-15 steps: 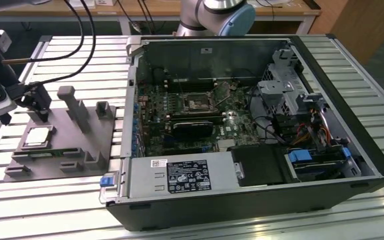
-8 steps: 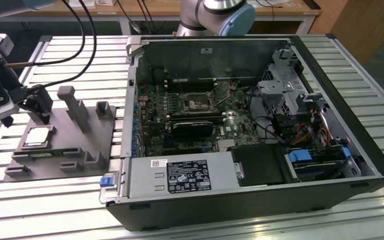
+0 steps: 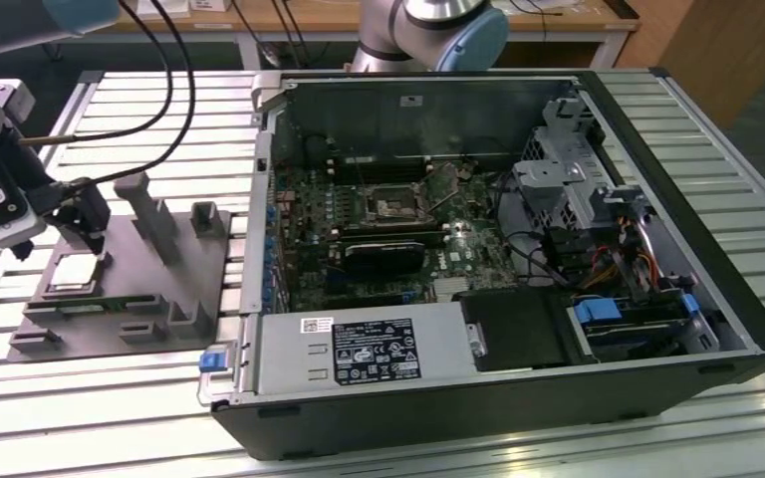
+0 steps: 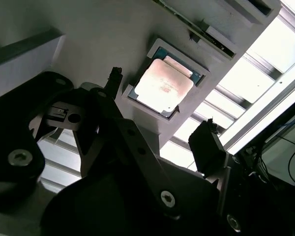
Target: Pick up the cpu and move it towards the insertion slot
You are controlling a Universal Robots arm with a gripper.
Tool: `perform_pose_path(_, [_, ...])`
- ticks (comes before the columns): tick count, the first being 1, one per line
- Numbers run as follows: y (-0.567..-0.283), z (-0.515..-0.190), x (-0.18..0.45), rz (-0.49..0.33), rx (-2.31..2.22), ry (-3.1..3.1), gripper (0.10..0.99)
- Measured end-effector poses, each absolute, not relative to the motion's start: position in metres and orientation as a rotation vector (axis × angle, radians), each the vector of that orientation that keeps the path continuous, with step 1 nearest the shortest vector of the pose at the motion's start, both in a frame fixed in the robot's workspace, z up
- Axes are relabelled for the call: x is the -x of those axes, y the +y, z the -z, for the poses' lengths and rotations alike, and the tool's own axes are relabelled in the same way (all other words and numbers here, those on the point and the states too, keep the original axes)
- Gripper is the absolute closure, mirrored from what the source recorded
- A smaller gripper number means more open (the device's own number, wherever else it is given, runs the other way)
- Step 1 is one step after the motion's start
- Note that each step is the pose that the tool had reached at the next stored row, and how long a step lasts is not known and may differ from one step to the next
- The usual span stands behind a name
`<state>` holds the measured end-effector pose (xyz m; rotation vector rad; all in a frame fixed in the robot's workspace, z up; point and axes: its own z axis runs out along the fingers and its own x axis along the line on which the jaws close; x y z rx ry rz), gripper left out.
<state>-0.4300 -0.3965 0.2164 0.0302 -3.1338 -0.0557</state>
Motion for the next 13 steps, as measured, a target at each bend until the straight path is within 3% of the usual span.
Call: perform_pose_path(13, [-0.397, -0.201, 0.430, 0.056, -0.030, -3.134, 0.263])
